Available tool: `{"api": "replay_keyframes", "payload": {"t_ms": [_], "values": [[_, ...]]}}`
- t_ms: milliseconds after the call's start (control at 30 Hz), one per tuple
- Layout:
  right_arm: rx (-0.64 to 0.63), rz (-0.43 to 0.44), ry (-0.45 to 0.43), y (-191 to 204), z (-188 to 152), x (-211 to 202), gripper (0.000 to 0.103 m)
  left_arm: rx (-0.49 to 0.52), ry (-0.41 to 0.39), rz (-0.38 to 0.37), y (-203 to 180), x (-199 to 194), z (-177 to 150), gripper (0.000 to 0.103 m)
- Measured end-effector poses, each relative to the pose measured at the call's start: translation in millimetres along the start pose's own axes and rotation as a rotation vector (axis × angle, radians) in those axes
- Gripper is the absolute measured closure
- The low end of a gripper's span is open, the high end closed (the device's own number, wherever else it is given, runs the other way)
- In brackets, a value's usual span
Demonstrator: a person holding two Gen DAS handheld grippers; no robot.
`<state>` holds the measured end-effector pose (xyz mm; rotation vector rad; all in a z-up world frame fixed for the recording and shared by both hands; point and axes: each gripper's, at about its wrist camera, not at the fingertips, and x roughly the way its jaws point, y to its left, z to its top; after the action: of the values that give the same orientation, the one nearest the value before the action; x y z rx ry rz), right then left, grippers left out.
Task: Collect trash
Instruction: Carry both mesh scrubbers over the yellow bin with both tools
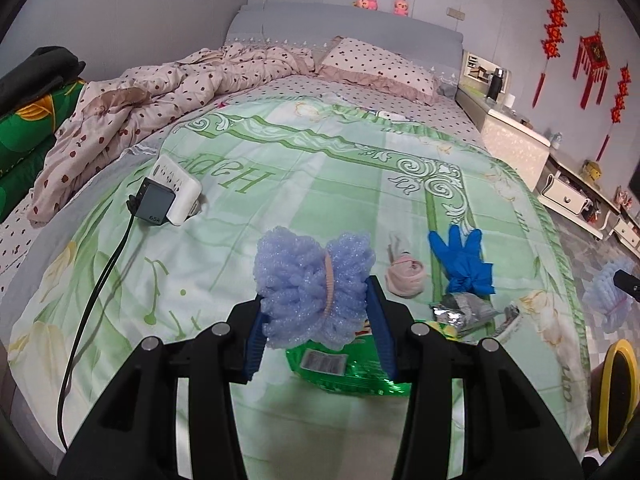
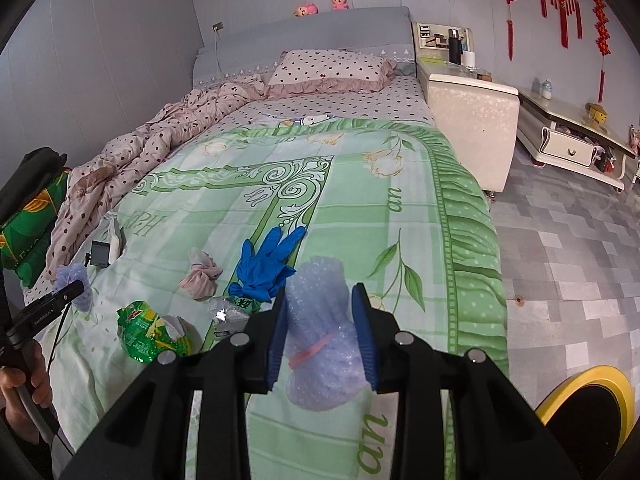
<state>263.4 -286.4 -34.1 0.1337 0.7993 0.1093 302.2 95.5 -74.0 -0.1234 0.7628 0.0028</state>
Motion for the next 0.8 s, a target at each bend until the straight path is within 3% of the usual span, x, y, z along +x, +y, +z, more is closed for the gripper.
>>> {"api": "replay_keyframes", "payload": {"t_ms": [433,800], "values": [[0.037,-0.013,-0.109,-40,-9,-112,0.073,0.102,-0.035,-0.166,-120,-74,-10,0.059],[0.09,-0.081,-0.188,-92,-17,-181,0.073,0.188,-0.05,-0.305,-216,-118,-20,0.059]]}}
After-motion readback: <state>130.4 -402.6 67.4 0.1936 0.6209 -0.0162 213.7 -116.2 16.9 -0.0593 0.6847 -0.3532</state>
